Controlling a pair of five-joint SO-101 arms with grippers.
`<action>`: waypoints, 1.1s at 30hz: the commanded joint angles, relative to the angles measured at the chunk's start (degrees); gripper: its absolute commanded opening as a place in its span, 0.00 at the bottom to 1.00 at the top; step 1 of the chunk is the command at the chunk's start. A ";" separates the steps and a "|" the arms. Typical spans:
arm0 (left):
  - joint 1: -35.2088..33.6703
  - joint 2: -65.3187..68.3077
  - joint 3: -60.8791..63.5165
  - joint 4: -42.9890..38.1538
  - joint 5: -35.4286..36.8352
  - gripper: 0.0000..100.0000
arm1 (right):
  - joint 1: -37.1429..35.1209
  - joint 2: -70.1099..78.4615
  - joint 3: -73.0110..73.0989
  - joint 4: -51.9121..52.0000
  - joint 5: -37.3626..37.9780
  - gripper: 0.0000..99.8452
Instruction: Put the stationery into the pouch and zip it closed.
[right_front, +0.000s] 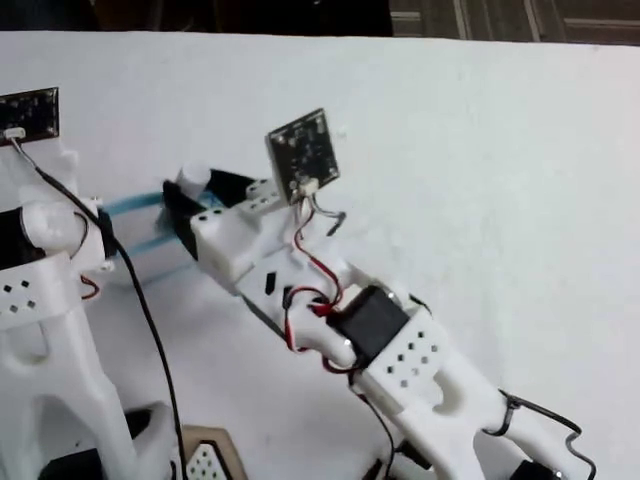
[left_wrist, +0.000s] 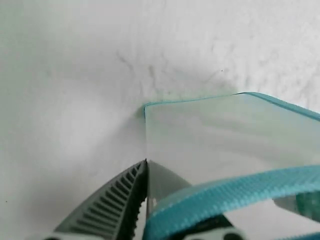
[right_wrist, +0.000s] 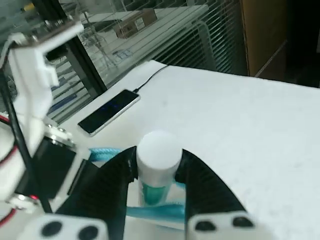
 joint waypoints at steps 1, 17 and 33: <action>0.40 1.71 -0.35 -0.44 0.35 0.02 | -0.22 -1.19 2.20 -3.12 1.58 0.02; 0.40 1.71 -0.35 -0.44 0.35 0.02 | -4.88 -1.71 -1.14 2.42 8.44 0.25; 0.40 1.71 -0.35 -0.44 0.35 0.02 | 17.36 -1.45 -13.19 21.05 8.97 0.24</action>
